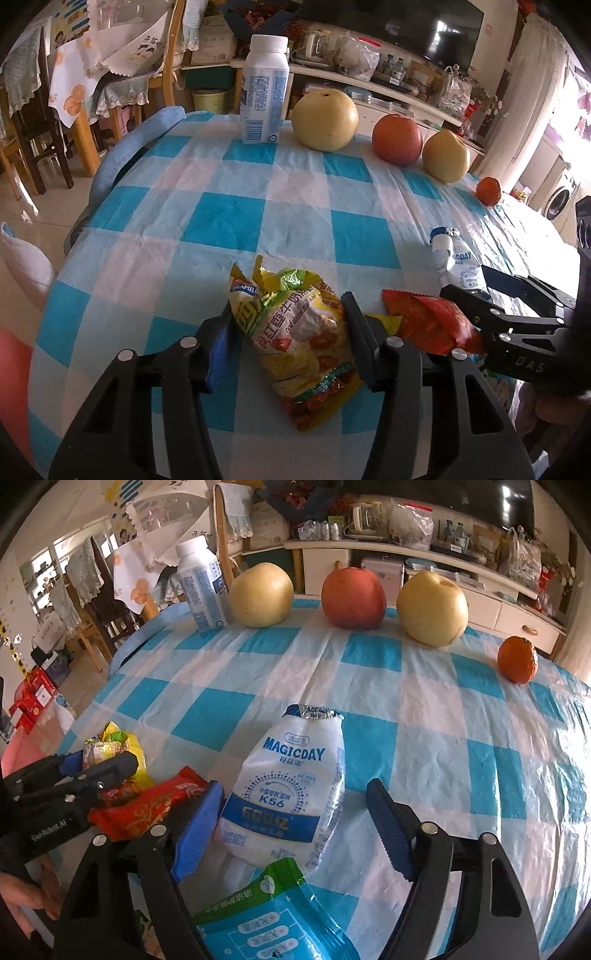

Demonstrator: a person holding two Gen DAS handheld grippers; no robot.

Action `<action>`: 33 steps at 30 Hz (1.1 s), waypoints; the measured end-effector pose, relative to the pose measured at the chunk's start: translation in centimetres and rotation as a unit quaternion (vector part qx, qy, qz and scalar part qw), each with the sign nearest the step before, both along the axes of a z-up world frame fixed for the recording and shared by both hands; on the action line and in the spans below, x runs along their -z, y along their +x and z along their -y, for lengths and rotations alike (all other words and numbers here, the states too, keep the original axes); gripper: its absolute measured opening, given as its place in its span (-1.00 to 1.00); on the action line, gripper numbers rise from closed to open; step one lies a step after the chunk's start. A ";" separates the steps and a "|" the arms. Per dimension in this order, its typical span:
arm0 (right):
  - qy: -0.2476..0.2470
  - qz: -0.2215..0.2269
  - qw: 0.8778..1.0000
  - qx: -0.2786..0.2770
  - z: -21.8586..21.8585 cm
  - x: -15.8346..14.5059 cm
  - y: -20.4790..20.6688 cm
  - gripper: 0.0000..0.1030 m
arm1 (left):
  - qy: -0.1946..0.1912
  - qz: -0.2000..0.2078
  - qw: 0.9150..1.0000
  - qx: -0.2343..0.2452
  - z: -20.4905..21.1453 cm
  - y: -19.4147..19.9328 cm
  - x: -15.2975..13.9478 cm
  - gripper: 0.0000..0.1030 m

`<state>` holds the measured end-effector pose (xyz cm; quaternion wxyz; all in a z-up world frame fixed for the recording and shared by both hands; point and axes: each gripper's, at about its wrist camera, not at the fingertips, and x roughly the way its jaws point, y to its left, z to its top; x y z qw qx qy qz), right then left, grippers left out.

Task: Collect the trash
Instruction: 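Grasp the yellow chip bag with the left gripper while the right grasps the MAGICDAY pouch, then lift the yellow chip bag with the left gripper while the right lifts the MAGICDAY pouch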

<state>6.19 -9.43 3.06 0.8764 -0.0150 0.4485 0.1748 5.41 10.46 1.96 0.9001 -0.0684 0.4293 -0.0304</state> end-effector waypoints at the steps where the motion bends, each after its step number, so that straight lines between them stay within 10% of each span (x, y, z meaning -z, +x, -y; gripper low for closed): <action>1: 0.001 0.001 1.000 -0.002 0.0 0.0 0.0 0.42 | -0.003 0.000 1.000 0.001 -0.1 0.0 0.0 0.06; 33: 0.016 0.094 0.995 -0.024 -1.2 -3.9 -3.0 0.19 | -0.075 0.036 0.997 -0.007 -5.9 -3.1 -2.5 -0.12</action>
